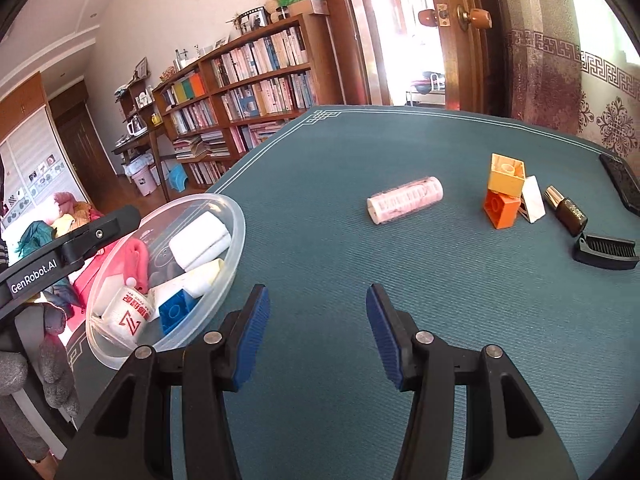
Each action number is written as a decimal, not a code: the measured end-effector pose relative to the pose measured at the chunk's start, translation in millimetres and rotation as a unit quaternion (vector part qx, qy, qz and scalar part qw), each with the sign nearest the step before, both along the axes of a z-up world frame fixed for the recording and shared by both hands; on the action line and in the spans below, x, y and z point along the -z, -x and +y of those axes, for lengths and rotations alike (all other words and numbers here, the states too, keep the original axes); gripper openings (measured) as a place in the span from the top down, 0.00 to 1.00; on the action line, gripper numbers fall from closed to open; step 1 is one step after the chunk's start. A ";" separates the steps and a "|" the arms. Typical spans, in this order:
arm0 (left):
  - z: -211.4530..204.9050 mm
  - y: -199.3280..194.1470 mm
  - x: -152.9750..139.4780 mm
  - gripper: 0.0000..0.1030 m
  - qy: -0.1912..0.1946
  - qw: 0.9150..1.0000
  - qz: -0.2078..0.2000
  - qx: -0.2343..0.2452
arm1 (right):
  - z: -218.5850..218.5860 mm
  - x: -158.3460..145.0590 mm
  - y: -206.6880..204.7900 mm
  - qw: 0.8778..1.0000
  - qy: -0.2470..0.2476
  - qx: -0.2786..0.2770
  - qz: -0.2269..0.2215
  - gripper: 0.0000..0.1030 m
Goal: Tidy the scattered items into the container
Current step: 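Move both tools back over the table toward the remaining items, then grasp the pink mesh roller with the left tool while the right tool grasps the black comb, then lift the roller and comb and carry both tools to the container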
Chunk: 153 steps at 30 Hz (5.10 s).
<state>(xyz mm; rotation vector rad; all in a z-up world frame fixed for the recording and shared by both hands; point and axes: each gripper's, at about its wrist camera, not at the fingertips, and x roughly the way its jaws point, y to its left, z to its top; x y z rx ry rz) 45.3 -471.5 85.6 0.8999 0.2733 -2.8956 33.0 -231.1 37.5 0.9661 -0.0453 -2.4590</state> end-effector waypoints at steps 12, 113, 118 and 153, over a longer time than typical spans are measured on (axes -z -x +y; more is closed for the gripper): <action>53.2 12.8 -0.7 0.25 0.026 0.998 -0.011 0.059 | 70.7 11.5 11.2 0.997 0.004 0.072 -0.015 0.48; 185.1 146.9 47.5 0.68 0.005 0.981 -0.080 0.178 | 175.9 17.7 121.2 0.967 -0.108 0.228 -0.029 0.43; 184.1 147.6 50.2 0.68 -0.003 0.979 -0.086 0.182 | 174.9 17.0 115.6 0.970 -0.109 0.216 -0.029 0.46; 182.0 140.5 44.9 0.68 -0.020 0.980 -0.080 0.181 | 201.2 8.5 77.7 0.971 -0.021 0.237 -0.036 0.72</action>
